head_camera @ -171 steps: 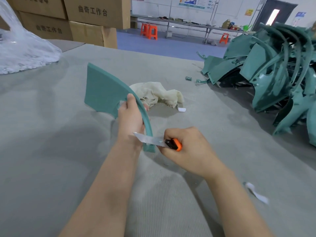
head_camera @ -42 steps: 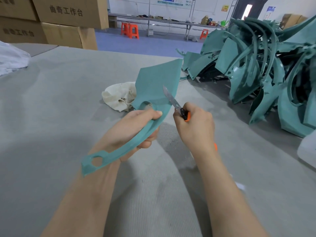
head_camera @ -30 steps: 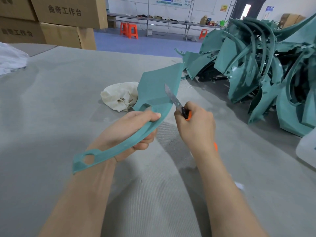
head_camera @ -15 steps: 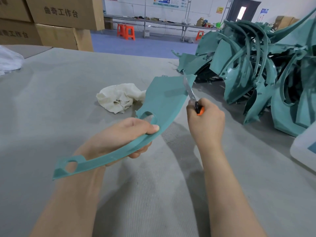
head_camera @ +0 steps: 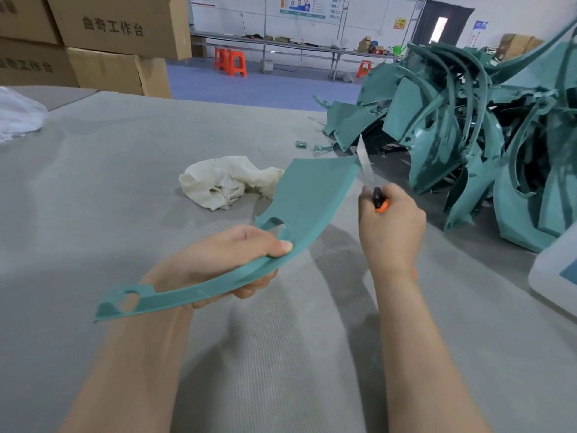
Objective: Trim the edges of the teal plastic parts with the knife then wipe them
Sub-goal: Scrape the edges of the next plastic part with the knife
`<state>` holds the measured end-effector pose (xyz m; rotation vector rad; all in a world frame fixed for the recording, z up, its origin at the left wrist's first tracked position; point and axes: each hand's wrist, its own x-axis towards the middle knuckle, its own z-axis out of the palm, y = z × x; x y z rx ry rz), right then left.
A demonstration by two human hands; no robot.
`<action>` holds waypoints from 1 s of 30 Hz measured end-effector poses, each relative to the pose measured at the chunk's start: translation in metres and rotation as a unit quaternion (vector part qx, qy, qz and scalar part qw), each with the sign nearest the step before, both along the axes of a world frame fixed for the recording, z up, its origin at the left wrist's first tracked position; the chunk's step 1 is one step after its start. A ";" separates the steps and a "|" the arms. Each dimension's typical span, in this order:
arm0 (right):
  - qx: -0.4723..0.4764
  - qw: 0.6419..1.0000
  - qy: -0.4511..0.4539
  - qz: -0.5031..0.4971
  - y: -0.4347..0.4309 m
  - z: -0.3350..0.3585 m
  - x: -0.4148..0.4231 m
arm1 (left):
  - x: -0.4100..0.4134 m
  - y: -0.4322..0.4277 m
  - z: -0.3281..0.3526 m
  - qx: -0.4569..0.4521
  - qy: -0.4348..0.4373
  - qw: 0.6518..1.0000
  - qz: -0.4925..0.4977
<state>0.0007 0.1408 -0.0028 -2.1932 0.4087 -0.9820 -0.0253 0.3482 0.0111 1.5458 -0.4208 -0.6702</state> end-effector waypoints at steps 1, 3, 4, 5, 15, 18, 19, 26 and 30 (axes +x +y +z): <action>-0.001 1.000 0.003 -0.001 -0.001 0.000 0.000 | 0.000 0.001 0.000 0.005 0.001 1.000 0.000; 0.001 1.000 0.002 -0.005 -0.002 -0.001 0.001 | 0.001 0.002 0.000 0.010 -0.001 1.000 0.002; 0.009 1.000 -0.002 -0.006 -0.003 -0.002 0.002 | 0.001 0.003 -0.001 0.009 0.000 1.000 0.005; 0.021 1.000 -0.007 -0.004 -0.004 -0.002 0.002 | 0.001 0.003 0.000 0.007 0.004 1.000 0.012; 0.015 0.992 0.106 0.065 -0.010 -0.002 0.001 | 0.007 0.000 0.000 0.008 0.026 0.990 0.139; -0.043 0.965 0.241 0.089 -0.008 -0.012 0.006 | 0.008 -0.003 -0.001 0.034 -0.006 0.986 0.161; -0.046 0.954 0.280 0.092 -0.007 -0.015 0.007 | 0.008 -0.005 -0.001 0.034 -0.018 0.985 0.169; -0.115 0.911 0.389 0.067 -0.002 -0.028 0.013 | 0.009 -0.018 -0.007 0.075 -0.125 0.952 0.271; -0.088 0.940 0.318 0.089 0.003 -0.027 0.011 | 0.011 -0.022 -0.014 0.088 -0.185 0.929 0.307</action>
